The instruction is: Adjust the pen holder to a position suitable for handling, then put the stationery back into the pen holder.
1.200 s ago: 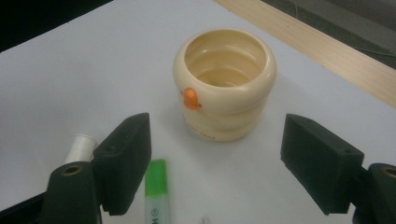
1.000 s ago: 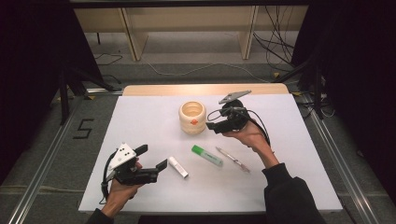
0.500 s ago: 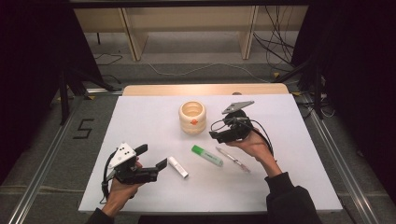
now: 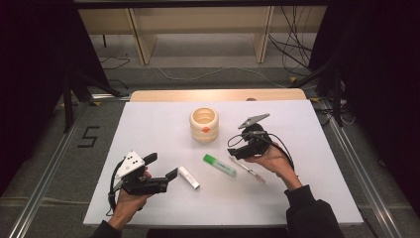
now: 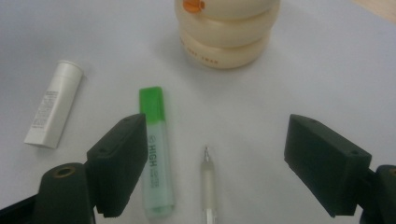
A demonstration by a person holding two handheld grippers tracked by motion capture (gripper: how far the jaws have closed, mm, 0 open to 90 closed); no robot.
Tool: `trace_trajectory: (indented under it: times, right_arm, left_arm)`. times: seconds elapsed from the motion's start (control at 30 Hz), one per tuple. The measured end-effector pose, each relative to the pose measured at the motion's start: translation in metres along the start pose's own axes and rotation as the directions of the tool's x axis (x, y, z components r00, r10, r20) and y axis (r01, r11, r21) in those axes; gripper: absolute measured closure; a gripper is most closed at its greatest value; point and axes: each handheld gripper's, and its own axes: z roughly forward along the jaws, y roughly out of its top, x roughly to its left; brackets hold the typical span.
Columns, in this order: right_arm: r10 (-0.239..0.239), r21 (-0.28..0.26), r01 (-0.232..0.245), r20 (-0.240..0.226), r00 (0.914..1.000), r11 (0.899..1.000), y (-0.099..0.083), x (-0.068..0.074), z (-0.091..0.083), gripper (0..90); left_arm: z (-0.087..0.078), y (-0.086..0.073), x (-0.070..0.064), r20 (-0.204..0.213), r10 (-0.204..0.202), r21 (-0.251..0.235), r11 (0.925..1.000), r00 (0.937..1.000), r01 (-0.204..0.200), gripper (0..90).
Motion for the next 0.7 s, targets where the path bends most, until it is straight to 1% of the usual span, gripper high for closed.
trace_trajectory:
  times: [0.03, 0.07, 0.27, 0.33, 0.47, 0.5, 0.57, 0.6, 0.67, 0.7]
  right_arm:
    - [0.0, 0.0, 0.0, 0.0, 1.0, 1.0, 0.0, 0.0, 0.0, 22.8]
    - [0.014, 0.026, -0.014, 0.005, 0.9999, 1.0, -0.003, -0.001, 0.001, 22.8]
    - [0.004, 0.079, -0.006, 0.023, 0.9997, 0.997, -0.011, -0.002, 0.005, 23.1]
    - [0.008, 0.09, -0.009, 0.019, 0.9998, 0.996, -0.014, -0.002, 0.006, 23.3]
    - [0.003, 0.103, -0.006, 0.024, 0.9997, 0.995, -0.019, -0.002, 0.008, 24.7]
    - [-0.005, 0.107, 0.003, 0.022, 0.9997, 0.994, -0.021, -0.003, 0.008, 25.1]
    - [-0.004, 0.123, 0.001, 0.022, 0.9997, 0.992, -0.022, -0.003, 0.009, 26.0]
    - [-0.006, 0.127, 0.003, 0.025, 0.9997, 0.992, -0.023, -0.003, 0.01, 26.6]
    - [0.006, 0.147, -0.009, 0.023, 0.9997, 0.989, -0.024, -0.003, 0.01, 28.5]
    - [-0.002, 0.15, -0.001, 0.023, 0.9997, 0.989, -0.025, -0.003, 0.011, 29.8]
  left_arm:
    - [0.0, 0.0, 0.0, 0.001, 0.0, 0.0, 1.0, 1.0, 0.0, 6.7]
    - [0.0, 0.0, 0.0, 0.002, -0.001, -0.001, 1.0, 1.0, 0.001, 6.7]
    - [-0.001, 0.0, 0.0, 0.002, 0.0, -0.001, 1.0, 1.0, 0.0, 6.7]
    - [-0.001, 0.0, 0.0, 0.002, 0.001, 0.0, 1.0, 1.0, -0.001, 6.7]
    - [-0.001, 0.0, 0.0, 0.002, 0.002, 0.0, 1.0, 1.0, -0.002, 6.7]
    - [-0.001, 0.0, 0.0, 0.002, 0.002, -0.002, 1.0, 1.0, -0.002, 6.7]
    - [-0.001, 0.0, 0.0, 0.002, 0.002, -0.001, 1.0, 1.0, -0.002, 6.7]
    - [0.0, 0.0, 0.0, 0.001, 0.002, 0.0, 1.0, 1.0, -0.002, 6.7]
    - [0.0, 0.0, 0.0, 0.002, 0.001, -0.001, 1.0, 1.0, -0.001, 6.7]
    - [0.0, 0.0, 0.0, 0.001, 0.002, 0.0, 1.0, 1.0, -0.002, 6.7]
